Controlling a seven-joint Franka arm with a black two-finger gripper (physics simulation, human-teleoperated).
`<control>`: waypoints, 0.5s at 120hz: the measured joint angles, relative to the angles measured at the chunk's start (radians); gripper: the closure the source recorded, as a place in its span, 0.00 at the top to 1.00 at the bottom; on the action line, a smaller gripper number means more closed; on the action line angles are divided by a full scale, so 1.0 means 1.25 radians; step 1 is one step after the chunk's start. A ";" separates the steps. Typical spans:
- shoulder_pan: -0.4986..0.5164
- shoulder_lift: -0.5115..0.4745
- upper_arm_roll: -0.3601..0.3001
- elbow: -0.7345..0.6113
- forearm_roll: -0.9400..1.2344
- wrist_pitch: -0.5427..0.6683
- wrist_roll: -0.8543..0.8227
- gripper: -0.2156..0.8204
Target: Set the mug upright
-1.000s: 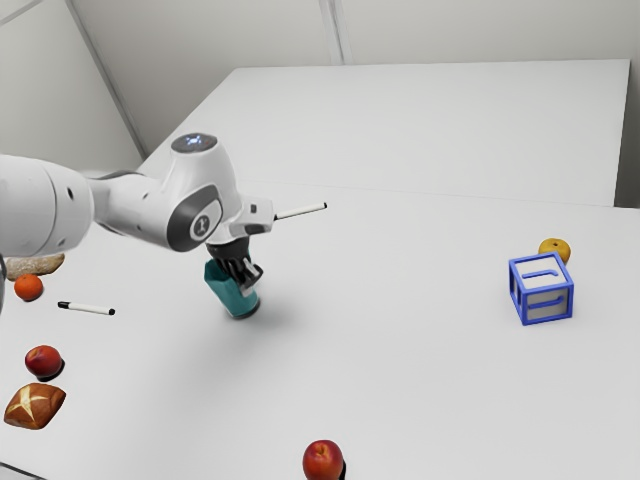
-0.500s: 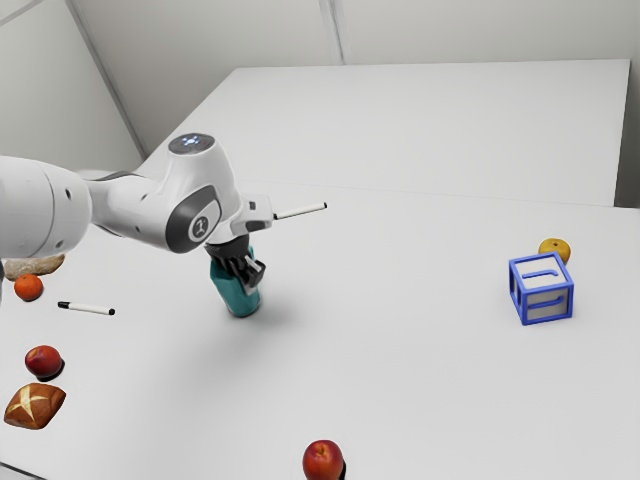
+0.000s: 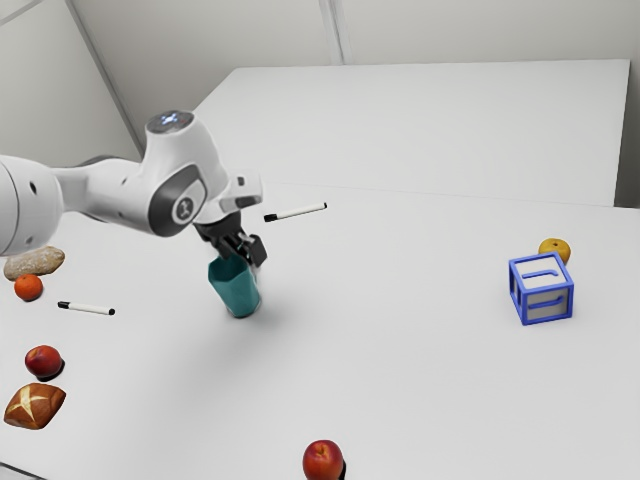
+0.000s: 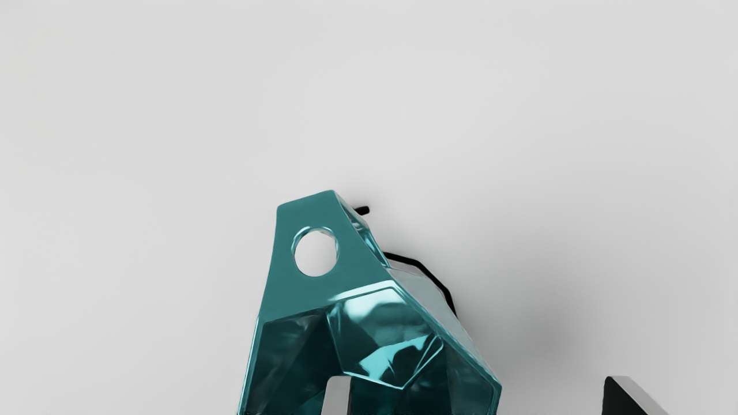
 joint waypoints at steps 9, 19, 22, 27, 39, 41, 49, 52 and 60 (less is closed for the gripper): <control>0.000 -0.011 0.000 0.017 0.000 -0.009 -0.002 0.70; 0.001 -0.007 0.000 0.077 -0.005 -0.041 -0.004 0.73; 0.002 0.001 0.000 0.111 -0.007 -0.060 -0.004 0.74; 0.005 0.023 0.000 0.180 -0.015 -0.101 -0.004 0.75; 0.024 0.111 0.000 0.355 -0.058 -0.216 0.008 0.76; 0.027 0.129 -0.001 0.384 -0.067 -0.237 0.011 0.77; 0.044 0.212 -0.004 0.517 -0.100 -0.324 0.020 0.77; 0.056 0.238 -0.012 0.554 -0.111 -0.353 0.023 0.77; 0.074 0.273 -0.024 0.603 -0.131 -0.416 0.032 0.78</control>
